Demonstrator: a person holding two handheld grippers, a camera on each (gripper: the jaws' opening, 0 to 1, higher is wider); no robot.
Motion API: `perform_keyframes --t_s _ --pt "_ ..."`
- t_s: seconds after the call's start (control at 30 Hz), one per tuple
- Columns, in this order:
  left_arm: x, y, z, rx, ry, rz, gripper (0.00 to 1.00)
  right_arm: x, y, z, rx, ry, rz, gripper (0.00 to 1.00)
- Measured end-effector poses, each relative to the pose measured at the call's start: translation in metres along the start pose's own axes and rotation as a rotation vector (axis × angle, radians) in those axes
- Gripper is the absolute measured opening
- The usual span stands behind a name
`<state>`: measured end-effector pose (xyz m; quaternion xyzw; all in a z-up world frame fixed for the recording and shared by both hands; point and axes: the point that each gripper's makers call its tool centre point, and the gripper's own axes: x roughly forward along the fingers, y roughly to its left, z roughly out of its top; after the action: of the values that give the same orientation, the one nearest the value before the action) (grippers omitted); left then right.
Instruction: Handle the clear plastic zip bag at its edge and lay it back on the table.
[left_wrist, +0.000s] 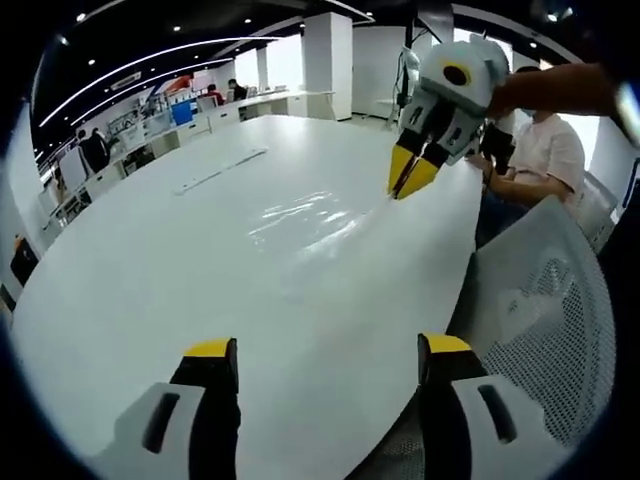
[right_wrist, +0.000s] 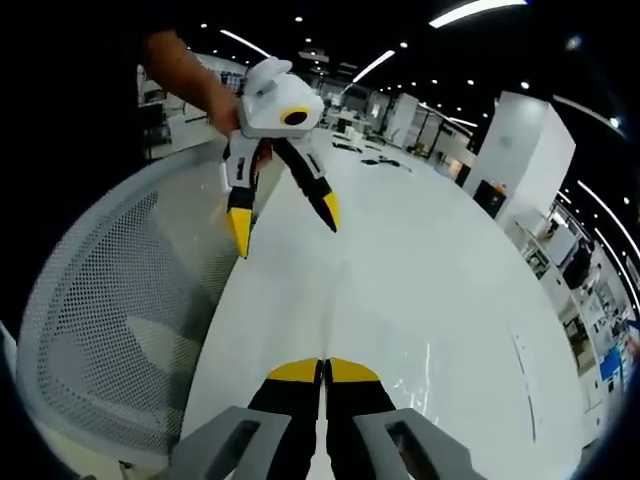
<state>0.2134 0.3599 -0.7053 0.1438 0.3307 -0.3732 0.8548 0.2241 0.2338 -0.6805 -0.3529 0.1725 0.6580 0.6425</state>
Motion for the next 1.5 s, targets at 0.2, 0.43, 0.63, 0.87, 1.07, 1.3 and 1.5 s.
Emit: perform_keyframes --t_s 0.2,0.43,0.63,0.87,1.07,1.3,1.5 --pt "0.006 0.001 0.002 0.056 0.012 -0.010 0.66 -0.002 0.003 0.003 -0.024 0.001 0.013 0.00" --pt "0.012 -0.004 0.007 0.091 0.015 -0.033 0.60 -0.007 0.009 0.007 -0.048 -0.005 0.032 0.00" --pt "0.020 -0.010 0.011 0.138 0.007 -0.064 0.57 -0.011 0.017 0.013 -0.093 -0.026 0.045 0.00" --pt "0.025 -0.014 0.008 0.196 0.033 -0.081 0.49 -0.014 0.015 0.015 -0.129 -0.034 0.035 0.00" --pt "0.024 -0.013 0.007 0.241 0.038 -0.088 0.39 -0.017 0.009 0.018 -0.153 -0.050 0.012 0.00" --pt "0.022 -0.011 0.006 0.274 0.049 -0.087 0.26 -0.017 0.006 0.018 -0.163 -0.058 -0.005 0.00" --pt "0.023 -0.010 0.004 0.295 0.056 -0.098 0.12 -0.018 0.006 0.017 -0.170 -0.058 -0.009 0.00"
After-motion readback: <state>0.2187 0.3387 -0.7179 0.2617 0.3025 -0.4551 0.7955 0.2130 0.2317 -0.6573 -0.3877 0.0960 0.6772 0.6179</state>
